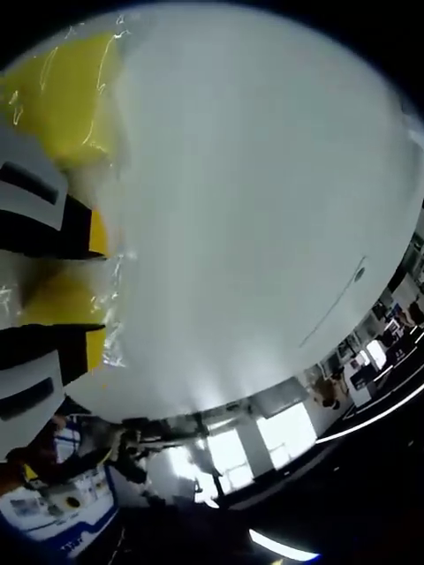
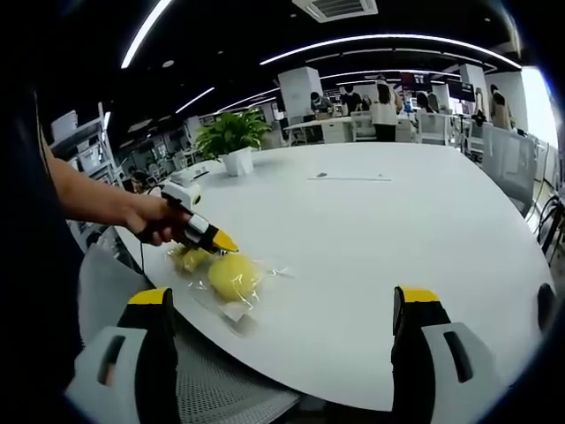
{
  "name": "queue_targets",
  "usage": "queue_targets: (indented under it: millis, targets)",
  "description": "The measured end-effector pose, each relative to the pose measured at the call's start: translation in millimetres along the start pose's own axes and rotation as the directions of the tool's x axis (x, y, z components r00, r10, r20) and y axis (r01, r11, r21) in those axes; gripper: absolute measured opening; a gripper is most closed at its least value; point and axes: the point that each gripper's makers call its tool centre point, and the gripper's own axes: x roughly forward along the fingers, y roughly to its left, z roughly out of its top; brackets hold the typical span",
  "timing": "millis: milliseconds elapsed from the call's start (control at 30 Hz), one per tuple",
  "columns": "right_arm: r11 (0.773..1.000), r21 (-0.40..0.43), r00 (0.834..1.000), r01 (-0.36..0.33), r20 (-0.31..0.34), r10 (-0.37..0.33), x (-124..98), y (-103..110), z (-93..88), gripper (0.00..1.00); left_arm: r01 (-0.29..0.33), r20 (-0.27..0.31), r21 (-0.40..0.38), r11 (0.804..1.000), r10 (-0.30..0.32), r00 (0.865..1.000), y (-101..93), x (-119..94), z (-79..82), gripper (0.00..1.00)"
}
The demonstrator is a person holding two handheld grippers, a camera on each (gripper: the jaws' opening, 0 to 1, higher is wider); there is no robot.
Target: Compare the silicone blocks by pressing each to a similar depth, holding the contact briefly, and releasing to observe deformation and rebound differences across the visible hardness samples.
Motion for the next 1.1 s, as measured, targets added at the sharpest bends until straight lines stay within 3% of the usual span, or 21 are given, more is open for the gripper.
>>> queue_targets:
  millis: [167, 600, 1100]
  targets:
    - [1.000, -0.001, 1.000, 0.011, -0.011, -0.011, -2.6, -2.9, -4.6, 0.96, -0.005, 0.010, -0.036, 0.999, 0.005, 1.000, 1.9, -0.2, 1.2, 0.21]
    - [1.000, 0.016, 1.000, 0.022, 0.000, -0.022, -5.1, -6.3, -3.2, 0.96, 0.015, 0.029, -0.004, 1.000, -0.015, 0.999, -2.8, 4.4, 3.2, 0.00]
    - [0.999, 0.032, 1.000, 0.022, 0.000, -0.022, -6.3, -7.0, -1.2, 0.96, 0.061, 0.039, -0.093, 0.994, -0.058, 0.998, -9.2, 0.1, 2.1, 0.00]
